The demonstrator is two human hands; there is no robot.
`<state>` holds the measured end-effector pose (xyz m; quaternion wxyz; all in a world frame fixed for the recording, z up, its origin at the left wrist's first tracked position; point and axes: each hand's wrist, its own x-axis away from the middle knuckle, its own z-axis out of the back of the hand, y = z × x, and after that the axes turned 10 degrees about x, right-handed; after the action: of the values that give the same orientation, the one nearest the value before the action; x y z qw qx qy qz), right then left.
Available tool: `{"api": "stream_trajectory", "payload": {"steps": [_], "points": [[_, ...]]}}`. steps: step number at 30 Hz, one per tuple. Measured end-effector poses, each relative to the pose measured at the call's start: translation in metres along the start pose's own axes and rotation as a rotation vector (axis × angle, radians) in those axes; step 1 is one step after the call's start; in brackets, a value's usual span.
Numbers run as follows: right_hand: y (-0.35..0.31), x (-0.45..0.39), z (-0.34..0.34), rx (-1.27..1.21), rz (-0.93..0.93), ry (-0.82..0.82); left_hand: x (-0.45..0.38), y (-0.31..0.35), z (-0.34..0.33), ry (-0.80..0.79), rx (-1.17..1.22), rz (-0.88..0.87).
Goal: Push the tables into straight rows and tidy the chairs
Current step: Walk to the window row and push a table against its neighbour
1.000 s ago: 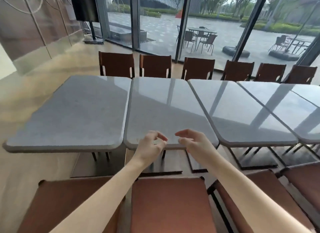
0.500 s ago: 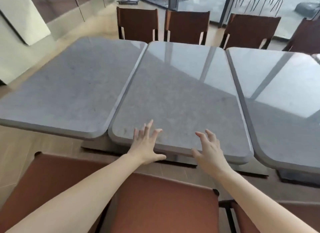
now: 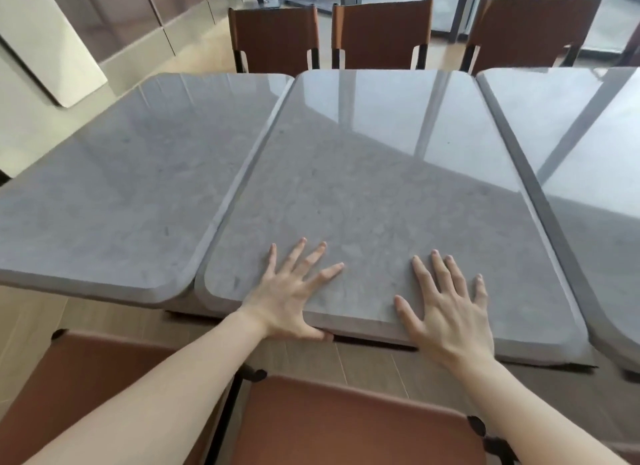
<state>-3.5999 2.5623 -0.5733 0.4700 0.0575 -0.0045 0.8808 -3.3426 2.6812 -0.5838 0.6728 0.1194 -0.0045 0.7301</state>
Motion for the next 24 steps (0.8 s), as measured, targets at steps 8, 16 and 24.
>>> {"api": "stream_trajectory", "payload": {"steps": [8, 16, 24], "points": [[0.0, 0.003, -0.005, -0.042, -0.006, 0.068, 0.002, 0.001, -0.002, 0.024, -0.029, 0.04], [-0.002, 0.002, -0.016, -0.084, -0.035, 0.172, 0.0, -0.001, -0.005, 0.083, 0.006, 0.035], [-0.003, -0.003, -0.016, -0.084, -0.038, 0.206, -0.004, -0.003, -0.006, 0.094, 0.048, 0.043]]}}
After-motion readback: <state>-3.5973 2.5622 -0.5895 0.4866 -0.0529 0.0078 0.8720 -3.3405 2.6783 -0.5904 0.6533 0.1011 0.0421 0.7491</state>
